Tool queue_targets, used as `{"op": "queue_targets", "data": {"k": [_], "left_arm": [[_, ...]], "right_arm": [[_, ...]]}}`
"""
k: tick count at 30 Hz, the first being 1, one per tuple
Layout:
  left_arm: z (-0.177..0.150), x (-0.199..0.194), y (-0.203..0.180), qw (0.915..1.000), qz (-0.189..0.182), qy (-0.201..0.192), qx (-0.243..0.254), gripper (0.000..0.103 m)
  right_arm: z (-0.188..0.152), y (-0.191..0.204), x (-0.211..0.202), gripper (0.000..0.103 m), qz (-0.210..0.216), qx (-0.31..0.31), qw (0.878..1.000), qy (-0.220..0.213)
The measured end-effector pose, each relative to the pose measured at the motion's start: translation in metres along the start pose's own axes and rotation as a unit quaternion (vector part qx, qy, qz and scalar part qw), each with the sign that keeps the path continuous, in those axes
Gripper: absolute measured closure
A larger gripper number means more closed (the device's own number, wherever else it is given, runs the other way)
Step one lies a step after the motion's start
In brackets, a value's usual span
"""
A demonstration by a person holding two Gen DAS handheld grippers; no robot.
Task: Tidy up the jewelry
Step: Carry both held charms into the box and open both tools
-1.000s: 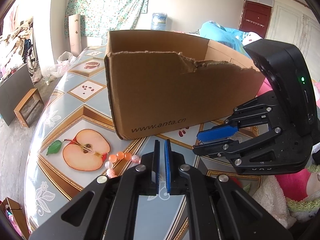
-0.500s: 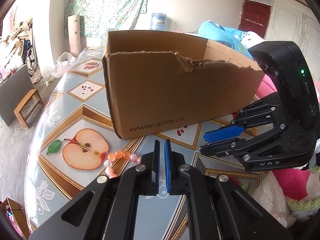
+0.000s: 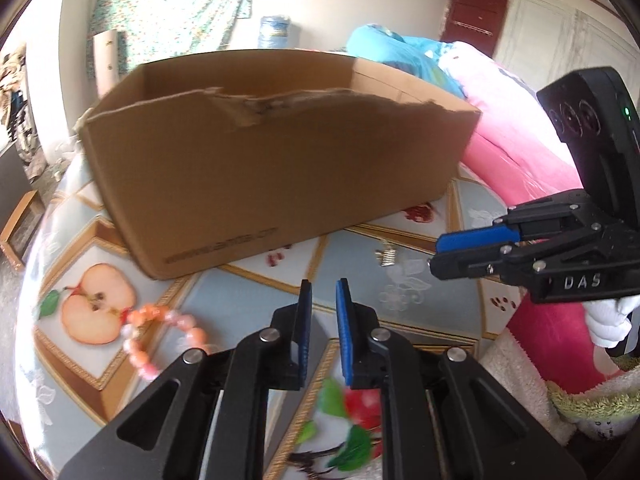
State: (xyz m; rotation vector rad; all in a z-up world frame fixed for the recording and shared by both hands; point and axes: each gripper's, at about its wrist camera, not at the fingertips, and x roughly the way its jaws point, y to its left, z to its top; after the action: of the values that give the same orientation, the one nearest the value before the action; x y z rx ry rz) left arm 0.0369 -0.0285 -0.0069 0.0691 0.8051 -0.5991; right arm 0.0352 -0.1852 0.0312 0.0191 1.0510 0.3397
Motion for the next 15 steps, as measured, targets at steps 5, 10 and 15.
{"op": "queue_targets", "data": {"k": [5,10,15], "left_arm": [[0.01,0.017,-0.024,0.9994,-0.022,0.004,0.028,0.091],[0.023,0.035,-0.041,0.998,-0.015,0.006,0.062,0.091],[0.029,0.051,-0.056,0.9944,0.009,0.016,0.104,0.091]], "right_arm": [[-0.01,-0.02,-0.015,0.086,0.003,0.042,0.999,-0.025],[-0.014,-0.032,-0.019,0.086,0.013,0.054,0.998,-0.039],[-0.012,-0.037,-0.018,0.086,0.025,0.062,0.997,-0.046]]}}
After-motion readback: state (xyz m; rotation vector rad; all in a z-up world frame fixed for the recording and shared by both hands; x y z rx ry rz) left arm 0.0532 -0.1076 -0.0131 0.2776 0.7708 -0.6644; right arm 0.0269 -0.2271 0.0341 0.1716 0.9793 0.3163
